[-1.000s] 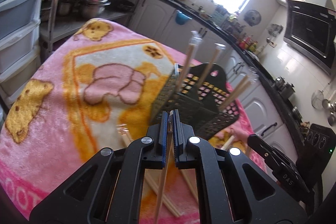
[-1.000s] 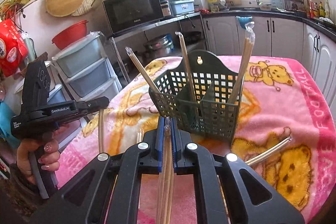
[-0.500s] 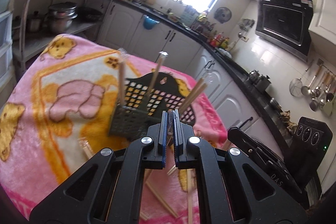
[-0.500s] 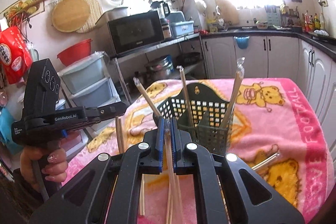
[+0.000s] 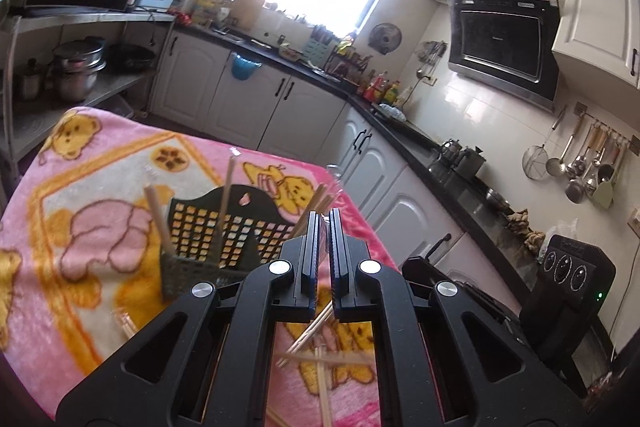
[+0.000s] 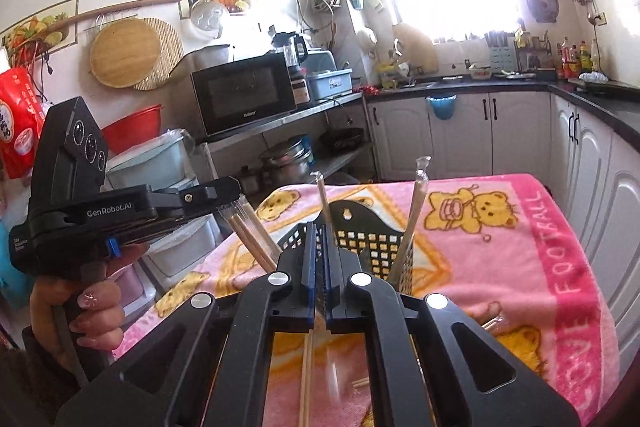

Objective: Organize utensils

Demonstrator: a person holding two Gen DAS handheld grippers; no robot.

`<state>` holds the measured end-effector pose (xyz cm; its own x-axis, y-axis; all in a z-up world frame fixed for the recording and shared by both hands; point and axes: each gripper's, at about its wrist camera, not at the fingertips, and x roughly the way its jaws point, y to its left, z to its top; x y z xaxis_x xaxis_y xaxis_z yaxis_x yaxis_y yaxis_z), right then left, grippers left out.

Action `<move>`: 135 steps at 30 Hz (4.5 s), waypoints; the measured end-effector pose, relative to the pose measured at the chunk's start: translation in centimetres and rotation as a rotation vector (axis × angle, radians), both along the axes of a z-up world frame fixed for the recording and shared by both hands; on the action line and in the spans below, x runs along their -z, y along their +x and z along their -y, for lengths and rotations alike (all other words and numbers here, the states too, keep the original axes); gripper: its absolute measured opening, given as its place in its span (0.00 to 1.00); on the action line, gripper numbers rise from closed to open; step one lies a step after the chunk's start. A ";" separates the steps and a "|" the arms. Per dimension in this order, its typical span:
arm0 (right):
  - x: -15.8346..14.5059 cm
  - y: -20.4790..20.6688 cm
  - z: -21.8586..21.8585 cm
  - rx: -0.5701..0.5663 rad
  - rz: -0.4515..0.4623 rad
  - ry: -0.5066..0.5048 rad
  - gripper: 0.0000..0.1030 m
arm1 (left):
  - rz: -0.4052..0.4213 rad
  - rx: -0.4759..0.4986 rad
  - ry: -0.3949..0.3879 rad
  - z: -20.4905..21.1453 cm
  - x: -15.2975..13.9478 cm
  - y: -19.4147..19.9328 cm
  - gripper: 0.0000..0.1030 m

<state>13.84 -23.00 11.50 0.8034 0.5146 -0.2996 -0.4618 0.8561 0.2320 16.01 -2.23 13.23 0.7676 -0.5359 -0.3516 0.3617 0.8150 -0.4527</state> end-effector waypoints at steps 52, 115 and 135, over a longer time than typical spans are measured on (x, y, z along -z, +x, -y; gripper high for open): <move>17.8 4.6 -1.2 -0.076 -0.577 -0.234 0.12 | -0.455 0.093 0.215 2.8 16.9 5.9 0.35; -6.4 1.7 3.2 0.005 0.121 0.059 0.06 | 0.191 0.116 0.004 0.8 -8.6 1.0 0.00; -6.9 10.4 0.7 0.081 0.145 0.029 0.06 | 0.152 0.021 0.068 0.3 -7.5 5.7 0.00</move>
